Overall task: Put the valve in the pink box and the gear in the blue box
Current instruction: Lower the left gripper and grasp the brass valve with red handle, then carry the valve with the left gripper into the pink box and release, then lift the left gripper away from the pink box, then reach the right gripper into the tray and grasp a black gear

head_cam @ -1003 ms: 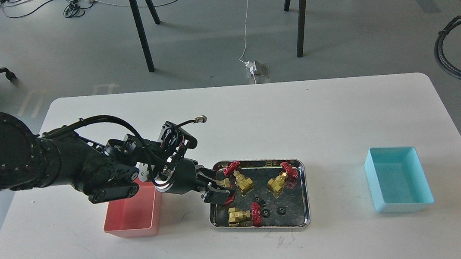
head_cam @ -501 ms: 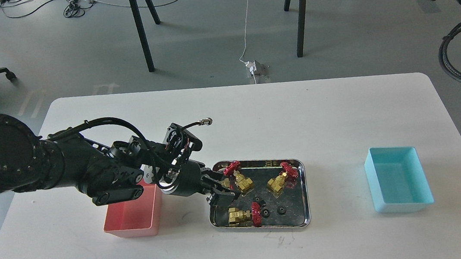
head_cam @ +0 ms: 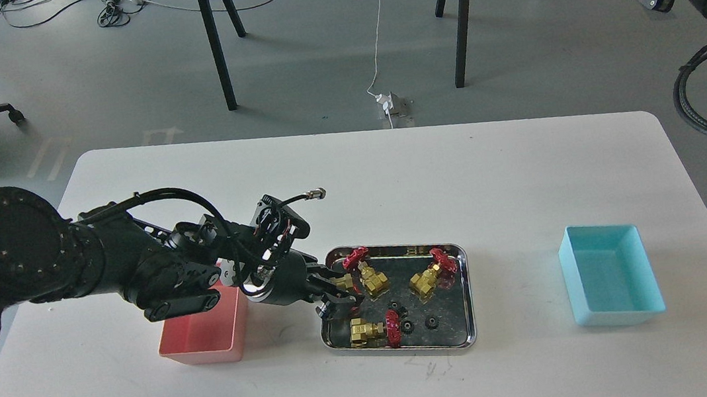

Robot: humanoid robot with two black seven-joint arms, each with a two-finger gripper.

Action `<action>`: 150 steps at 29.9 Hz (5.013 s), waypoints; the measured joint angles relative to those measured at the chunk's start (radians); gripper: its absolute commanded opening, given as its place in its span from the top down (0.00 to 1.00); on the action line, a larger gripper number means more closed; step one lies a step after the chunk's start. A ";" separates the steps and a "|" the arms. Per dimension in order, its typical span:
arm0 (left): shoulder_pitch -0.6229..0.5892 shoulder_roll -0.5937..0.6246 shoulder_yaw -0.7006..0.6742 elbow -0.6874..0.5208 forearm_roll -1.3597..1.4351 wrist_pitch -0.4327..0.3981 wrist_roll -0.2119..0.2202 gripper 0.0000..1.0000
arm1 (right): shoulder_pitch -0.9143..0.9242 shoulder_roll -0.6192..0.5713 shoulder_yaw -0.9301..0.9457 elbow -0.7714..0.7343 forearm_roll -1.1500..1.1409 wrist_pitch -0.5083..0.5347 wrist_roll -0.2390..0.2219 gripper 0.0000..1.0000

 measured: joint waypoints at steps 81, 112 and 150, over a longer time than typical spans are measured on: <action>0.238 0.715 -0.365 -0.183 0.448 0.110 0.000 0.85 | 0.086 0.051 0.002 0.026 0.014 -0.107 -0.088 0.00; 0.251 0.735 -0.502 -0.202 0.434 0.116 0.000 0.29 | 0.049 0.043 0.000 0.029 0.014 -0.105 -0.087 0.00; 0.551 0.422 -1.659 -0.476 -0.698 -0.547 0.000 0.18 | 0.668 0.166 -1.226 0.717 -1.418 0.380 0.023 0.01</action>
